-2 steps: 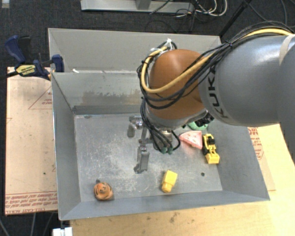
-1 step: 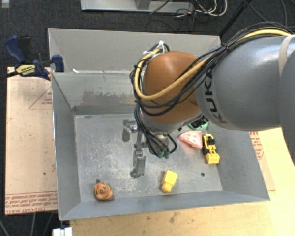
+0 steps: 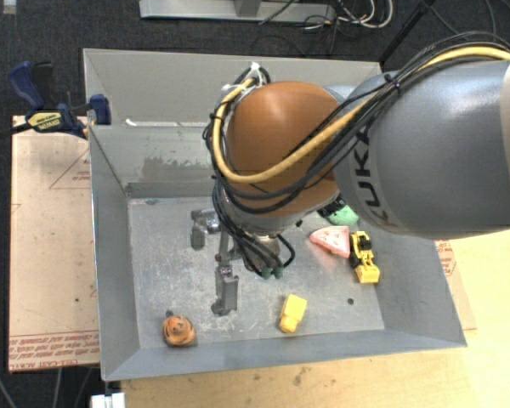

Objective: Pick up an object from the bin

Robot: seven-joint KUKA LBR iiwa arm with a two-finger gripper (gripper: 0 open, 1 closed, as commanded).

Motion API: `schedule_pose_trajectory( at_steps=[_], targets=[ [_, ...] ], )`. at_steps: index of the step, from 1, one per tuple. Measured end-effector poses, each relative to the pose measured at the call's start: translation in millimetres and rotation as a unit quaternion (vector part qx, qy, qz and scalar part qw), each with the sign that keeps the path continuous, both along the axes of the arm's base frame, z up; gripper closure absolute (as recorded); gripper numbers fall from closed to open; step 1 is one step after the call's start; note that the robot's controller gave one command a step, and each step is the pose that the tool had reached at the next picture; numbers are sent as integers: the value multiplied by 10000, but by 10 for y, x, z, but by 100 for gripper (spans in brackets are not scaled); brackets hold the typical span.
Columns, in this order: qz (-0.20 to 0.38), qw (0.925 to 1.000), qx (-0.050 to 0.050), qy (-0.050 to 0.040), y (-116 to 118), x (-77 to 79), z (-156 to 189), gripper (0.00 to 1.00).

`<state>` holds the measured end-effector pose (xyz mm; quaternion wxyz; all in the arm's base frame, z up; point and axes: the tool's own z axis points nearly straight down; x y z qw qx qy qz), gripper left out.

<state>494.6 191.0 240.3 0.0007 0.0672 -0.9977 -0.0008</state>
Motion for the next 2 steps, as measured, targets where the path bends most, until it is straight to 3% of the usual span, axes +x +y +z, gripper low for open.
schedule_pose_trajectory(
  at_steps=[1,2],
  targets=[
    [212,9997,20,-71,346,-41,22,0],
    [1003,9950,10,-13,352,-75,-324,0]
  ],
)
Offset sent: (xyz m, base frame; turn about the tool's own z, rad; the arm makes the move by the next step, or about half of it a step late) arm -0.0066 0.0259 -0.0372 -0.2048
